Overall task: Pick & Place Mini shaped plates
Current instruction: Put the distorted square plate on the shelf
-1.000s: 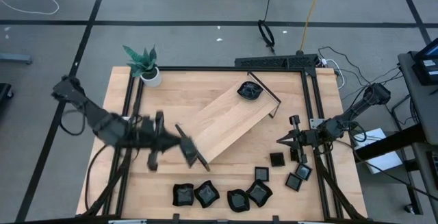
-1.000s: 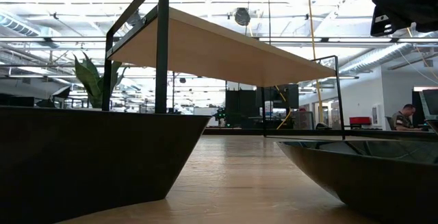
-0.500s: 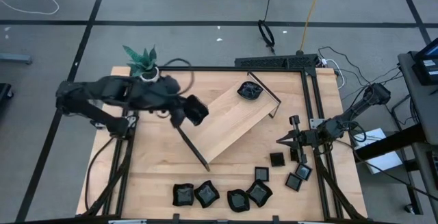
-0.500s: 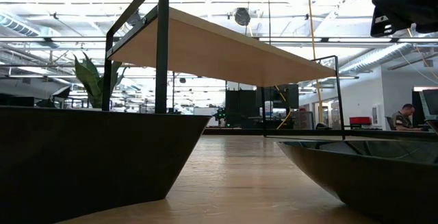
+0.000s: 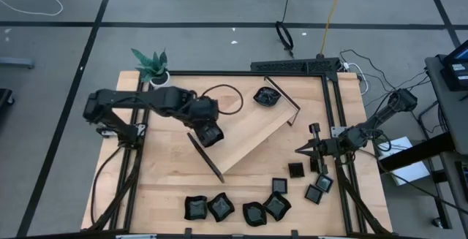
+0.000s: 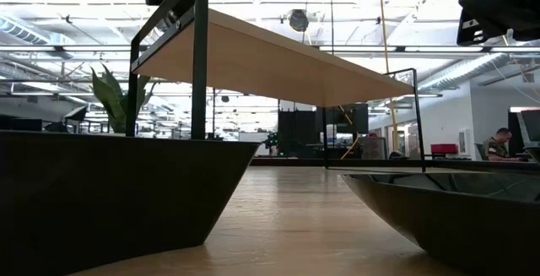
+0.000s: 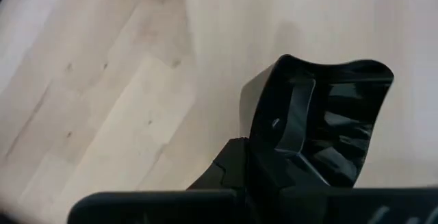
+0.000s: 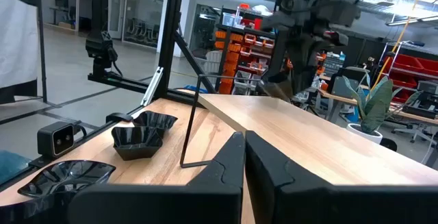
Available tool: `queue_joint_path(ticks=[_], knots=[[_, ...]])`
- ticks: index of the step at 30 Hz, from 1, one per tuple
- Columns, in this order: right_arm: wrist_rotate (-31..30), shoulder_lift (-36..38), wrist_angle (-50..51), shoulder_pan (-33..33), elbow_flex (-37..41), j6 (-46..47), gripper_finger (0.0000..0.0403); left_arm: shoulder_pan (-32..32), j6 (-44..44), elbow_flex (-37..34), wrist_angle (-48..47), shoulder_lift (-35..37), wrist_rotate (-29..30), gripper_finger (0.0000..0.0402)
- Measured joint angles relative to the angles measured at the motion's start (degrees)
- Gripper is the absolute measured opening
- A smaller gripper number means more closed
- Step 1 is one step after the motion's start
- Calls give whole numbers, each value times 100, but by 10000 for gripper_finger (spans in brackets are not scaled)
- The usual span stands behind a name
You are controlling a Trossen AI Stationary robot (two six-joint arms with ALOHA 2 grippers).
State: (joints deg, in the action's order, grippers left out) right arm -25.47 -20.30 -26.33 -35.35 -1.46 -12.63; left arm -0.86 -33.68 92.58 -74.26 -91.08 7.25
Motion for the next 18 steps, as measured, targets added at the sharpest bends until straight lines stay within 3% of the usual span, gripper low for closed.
queue_joint_path(ticks=[9,18], knots=[[0,1,4,0,-1,42,0,204,-18,0,-75,-311,-192,4],[0,-1,4,2,1,42,0,213,-303,0,-83,-310,-186,37]])
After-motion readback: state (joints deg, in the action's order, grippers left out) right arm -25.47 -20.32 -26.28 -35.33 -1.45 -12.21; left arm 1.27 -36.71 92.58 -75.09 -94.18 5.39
